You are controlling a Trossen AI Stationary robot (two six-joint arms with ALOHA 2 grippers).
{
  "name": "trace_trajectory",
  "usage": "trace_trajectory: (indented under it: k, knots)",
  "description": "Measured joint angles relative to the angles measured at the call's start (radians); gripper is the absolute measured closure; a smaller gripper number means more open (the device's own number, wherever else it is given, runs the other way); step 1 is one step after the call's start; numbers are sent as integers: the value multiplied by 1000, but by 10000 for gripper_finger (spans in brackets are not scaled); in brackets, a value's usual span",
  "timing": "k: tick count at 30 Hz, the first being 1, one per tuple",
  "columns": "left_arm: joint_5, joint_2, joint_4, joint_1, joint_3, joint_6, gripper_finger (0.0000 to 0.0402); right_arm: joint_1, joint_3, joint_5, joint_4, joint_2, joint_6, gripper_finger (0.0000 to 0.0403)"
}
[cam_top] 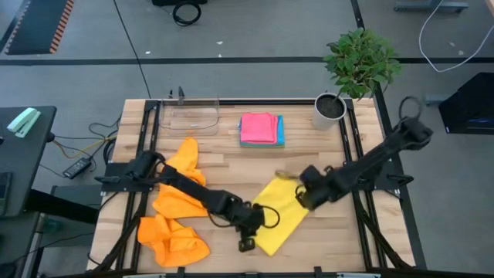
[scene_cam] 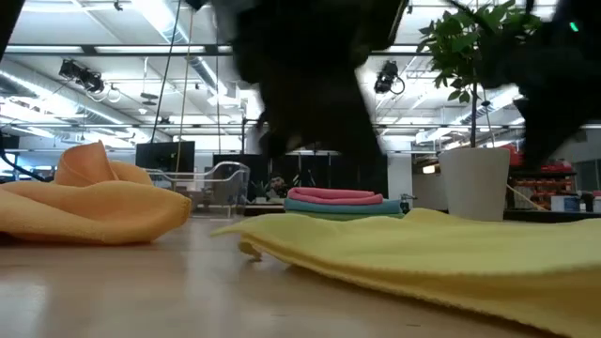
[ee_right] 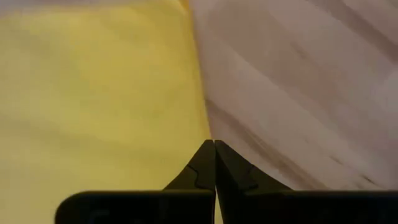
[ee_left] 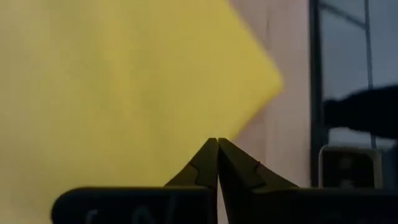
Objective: Fold microfiber towels
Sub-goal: Fold the yellow towel
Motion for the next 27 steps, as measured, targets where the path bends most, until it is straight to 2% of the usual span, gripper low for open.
trace_trajectory:
  k: [3, 6, 9, 12, 15, 21, 27]
  knots:
    - [-58, -36, -38, 35, 43, 61, 395, 6, 7, -30, 53, -102, 0, 397]
    - [-95, -75, -108, 76, 47, 140, 392, 85, -9, -37, 175, -128, 77, 398]
    - [-60, -78, -194, 106, 12, 179, 390, 174, -27, -17, 271, -57, 182, 398]
    - [-10, -78, -147, 110, -64, 188, 396, 226, -31, -15, 274, 60, 292, 398]
    - [0, -77, -127, 101, -145, 170, 392, 232, -31, -14, 274, 161, 332, 398]
    - [5, -82, 73, 68, -263, -15, 396, 171, -30, -14, 206, 243, 273, 398]
    - [-35, -69, 262, -1, -265, -209, 390, 30, -31, 37, 43, 198, 17, 398]
